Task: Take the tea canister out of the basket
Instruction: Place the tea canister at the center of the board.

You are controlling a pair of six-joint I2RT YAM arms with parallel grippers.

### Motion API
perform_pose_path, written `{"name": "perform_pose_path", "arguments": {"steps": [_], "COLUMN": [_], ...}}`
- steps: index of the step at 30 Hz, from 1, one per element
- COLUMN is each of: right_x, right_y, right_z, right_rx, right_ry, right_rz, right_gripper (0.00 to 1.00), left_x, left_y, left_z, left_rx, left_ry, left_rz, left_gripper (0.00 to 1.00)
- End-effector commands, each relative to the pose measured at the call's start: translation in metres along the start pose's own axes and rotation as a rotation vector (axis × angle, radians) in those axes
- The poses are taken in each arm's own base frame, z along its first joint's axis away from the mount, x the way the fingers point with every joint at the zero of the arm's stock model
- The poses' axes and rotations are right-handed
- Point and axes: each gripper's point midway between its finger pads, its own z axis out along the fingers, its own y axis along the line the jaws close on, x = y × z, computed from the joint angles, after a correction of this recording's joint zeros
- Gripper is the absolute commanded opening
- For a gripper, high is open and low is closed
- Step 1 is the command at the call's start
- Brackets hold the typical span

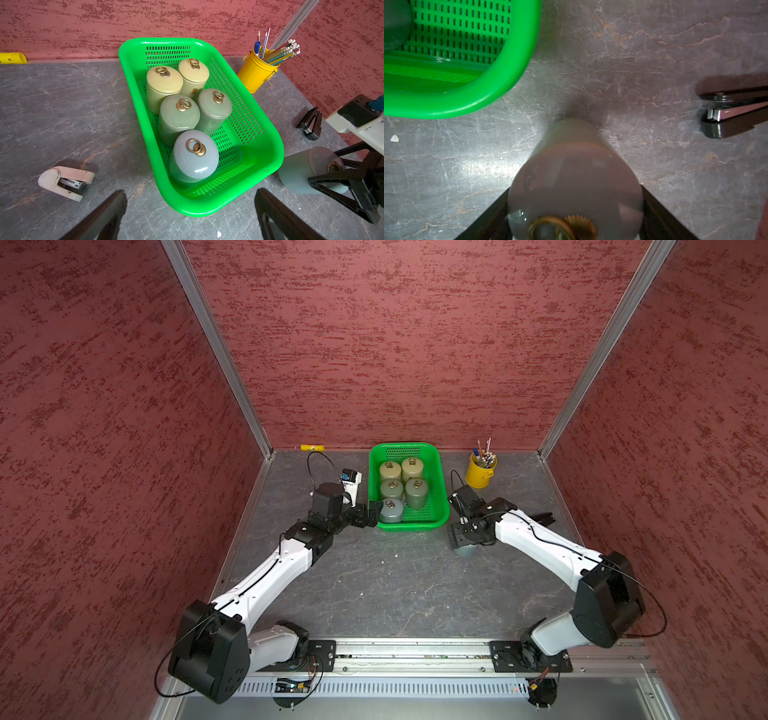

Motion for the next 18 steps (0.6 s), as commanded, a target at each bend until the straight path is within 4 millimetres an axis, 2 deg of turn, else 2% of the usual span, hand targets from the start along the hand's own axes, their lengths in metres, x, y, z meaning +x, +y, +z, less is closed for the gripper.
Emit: {"name": "perform_pose_path", "arguments": {"steps": [1, 14, 18], "right_x": [-0.016, -0.003, -0.001], "right_y": [0.010, 0.014, 0.013], "right_z": [0.003, 0.016, 0.017], "right_rx": [-0.051, -0.075, -0.072], "right_ry": [-0.062, -0.026, -0.027], "right_rz": [0.040, 0.058, 0.064], "right_gripper": [0.00, 0.03, 0.14], "left_x": [0.008, 0.012, 0.008], "left_y": [-0.001, 0.002, 0.005], "left_z": [0.003, 0.009, 0.006], "left_rx": [0.005, -0.005, -0.026], "left_ry": [0.015, 0.043, 0.030], "left_rz": [0.008, -0.014, -0.014], "left_gripper": [1.00, 1.00, 1.00]}}
